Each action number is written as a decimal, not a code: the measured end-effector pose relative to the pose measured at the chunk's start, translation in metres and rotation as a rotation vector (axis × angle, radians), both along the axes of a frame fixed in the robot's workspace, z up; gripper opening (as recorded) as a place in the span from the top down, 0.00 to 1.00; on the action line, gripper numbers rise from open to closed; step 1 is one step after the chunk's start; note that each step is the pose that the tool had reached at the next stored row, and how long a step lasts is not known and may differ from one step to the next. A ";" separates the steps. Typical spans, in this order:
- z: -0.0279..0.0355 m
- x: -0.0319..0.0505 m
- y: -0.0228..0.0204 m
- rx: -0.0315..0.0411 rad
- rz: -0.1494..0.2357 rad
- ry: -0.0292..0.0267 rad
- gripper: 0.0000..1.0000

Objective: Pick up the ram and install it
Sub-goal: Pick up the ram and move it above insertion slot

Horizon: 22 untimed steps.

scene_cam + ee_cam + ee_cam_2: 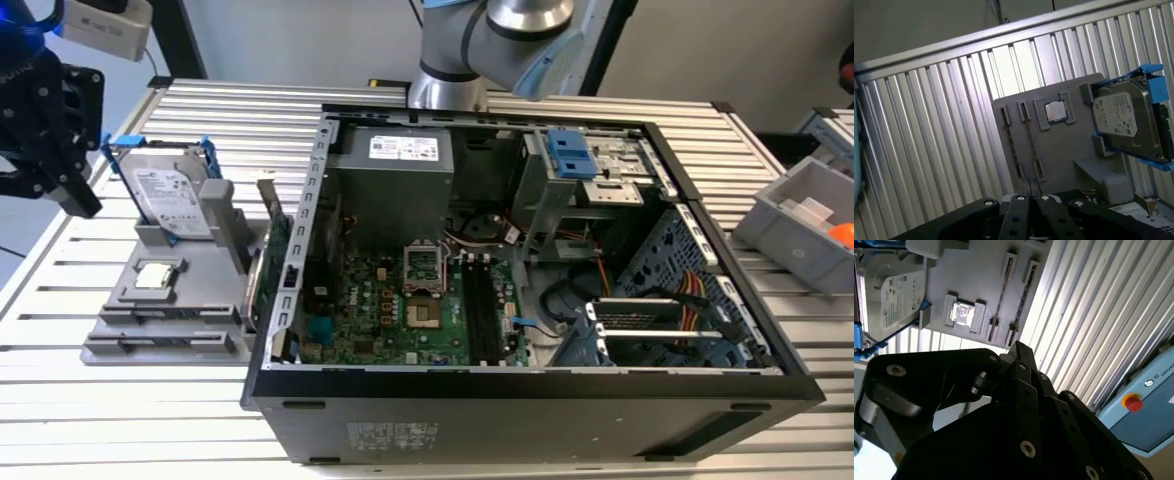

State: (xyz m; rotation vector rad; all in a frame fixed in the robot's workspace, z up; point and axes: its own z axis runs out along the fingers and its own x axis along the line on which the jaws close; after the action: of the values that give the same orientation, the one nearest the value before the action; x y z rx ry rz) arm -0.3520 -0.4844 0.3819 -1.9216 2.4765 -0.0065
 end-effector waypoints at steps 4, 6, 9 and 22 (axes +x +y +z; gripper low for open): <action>-0.0011 -0.0001 0.0000 0.0051 0.047 -0.0165 1.00; -0.0014 -0.0001 0.0001 0.0063 0.083 -0.0163 1.00; -0.0016 -0.0002 0.0000 0.0068 0.137 -0.0161 1.00; -0.0026 -0.0065 0.0000 0.0083 0.298 -0.0156 1.00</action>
State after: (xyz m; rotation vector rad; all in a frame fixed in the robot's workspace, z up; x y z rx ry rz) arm -0.3585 -0.4844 0.3793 -2.2549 2.1516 -0.0094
